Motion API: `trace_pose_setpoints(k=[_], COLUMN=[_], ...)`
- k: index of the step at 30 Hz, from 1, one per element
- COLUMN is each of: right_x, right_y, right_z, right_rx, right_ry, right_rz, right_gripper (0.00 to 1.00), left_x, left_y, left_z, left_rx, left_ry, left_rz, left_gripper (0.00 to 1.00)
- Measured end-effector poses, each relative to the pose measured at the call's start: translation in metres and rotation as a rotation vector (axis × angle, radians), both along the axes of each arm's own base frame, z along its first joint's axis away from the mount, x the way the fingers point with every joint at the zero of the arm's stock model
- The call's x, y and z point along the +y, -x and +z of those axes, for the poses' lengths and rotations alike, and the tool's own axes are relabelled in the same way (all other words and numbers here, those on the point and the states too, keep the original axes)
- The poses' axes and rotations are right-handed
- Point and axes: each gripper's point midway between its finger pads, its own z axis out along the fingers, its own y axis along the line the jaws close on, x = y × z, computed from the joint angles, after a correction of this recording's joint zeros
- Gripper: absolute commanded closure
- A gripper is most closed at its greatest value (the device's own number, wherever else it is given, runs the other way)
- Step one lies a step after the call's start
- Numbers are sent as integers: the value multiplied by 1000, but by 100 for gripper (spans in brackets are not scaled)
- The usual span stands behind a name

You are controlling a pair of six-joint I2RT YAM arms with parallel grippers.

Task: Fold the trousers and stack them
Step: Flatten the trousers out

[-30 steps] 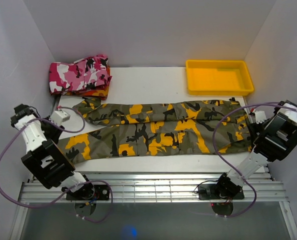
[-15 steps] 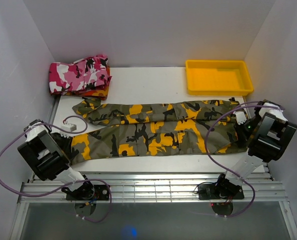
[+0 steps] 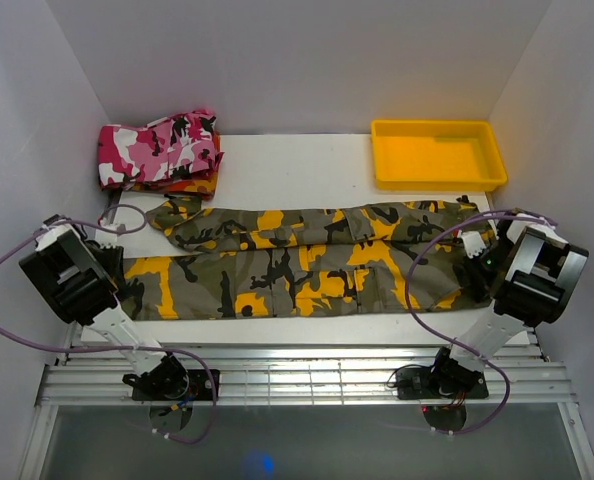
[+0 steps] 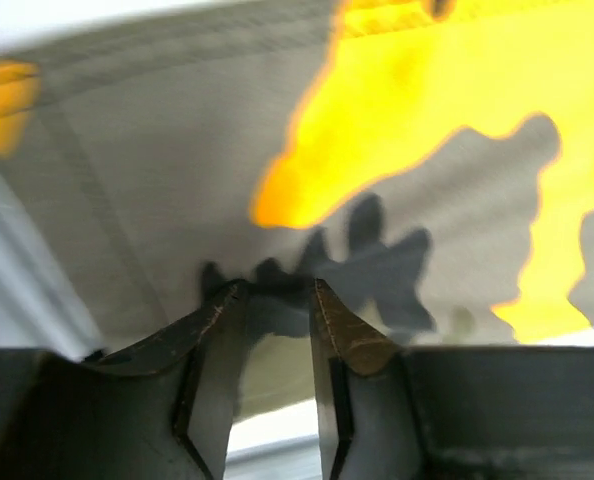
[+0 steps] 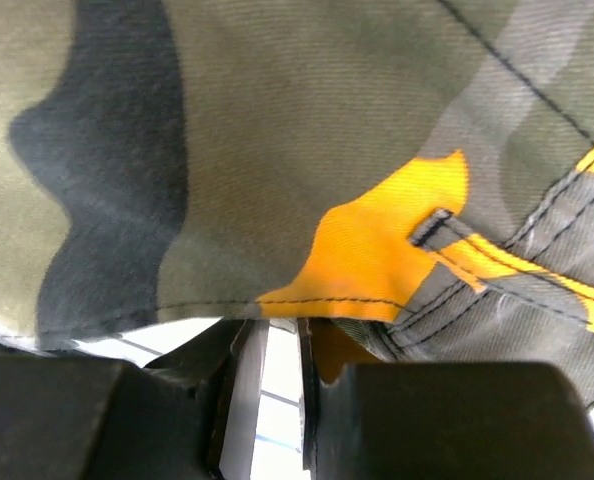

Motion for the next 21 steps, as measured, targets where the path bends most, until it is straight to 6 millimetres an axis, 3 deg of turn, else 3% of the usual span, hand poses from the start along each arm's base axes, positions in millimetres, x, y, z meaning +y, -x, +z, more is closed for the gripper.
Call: trace_pose_setpoints(k=[3,5,9,11,14,19,21], right_x=[6,4,-9,-13,-9,5,4], right_y=[-3,-19,-65,-77,-77,-51,-49], right_z=[8,23,58,63,49,2,1], right_rx=[-6,-57,-219,-263,-243,-138,-148], right_ry=[-48,-65,-43,-33,-46,-68,-47], right_rz=[-1,-3,-9,-12,-19,-19,-12], right_gripper=[76,76,75,75,76,76,76], left_x=[20,31,32,26,15,-2,-1], left_y=[-23,-35,-37,-33,-25,-3,-4], left_z=[3,7,24,32,32,1,0], left_rx=[-76,-126,-192,-219,-229,-165,-178], left_ry=[-65,-114,-158,-166,-154,-104,-117], left_rz=[-3,-21,-49,-56,-60,-60,-61], left_gripper=[52,51,50,50,50,50,51])
